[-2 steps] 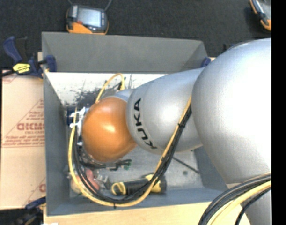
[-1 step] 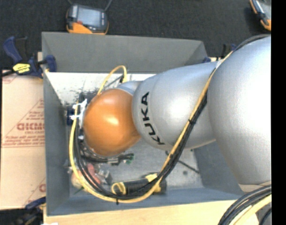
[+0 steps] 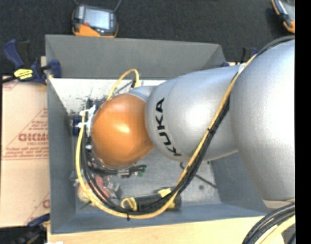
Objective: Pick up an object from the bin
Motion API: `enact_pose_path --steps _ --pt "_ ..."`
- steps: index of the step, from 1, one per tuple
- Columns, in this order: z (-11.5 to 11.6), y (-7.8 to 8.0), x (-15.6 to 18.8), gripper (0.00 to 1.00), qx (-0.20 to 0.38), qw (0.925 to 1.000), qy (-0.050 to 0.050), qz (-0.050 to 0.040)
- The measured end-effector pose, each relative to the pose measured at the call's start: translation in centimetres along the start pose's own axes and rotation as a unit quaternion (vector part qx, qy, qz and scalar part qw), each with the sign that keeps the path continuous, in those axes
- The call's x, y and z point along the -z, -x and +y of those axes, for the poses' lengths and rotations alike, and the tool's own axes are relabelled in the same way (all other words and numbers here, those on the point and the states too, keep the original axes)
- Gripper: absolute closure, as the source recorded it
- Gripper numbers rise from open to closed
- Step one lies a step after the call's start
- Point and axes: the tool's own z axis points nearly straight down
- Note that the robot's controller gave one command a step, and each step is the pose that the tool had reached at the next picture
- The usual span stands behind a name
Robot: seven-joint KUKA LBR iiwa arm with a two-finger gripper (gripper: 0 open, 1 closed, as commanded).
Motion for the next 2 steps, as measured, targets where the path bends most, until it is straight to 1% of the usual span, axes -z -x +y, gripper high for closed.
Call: enact_pose_path --steps 1,2 --pt "0.1 -0.1 3.0 1.0 -0.001 1.0 0.002 0.0021" --pt "0.0 0.0 4.5 1.0 -0.002 1.0 0.002 0.0012"
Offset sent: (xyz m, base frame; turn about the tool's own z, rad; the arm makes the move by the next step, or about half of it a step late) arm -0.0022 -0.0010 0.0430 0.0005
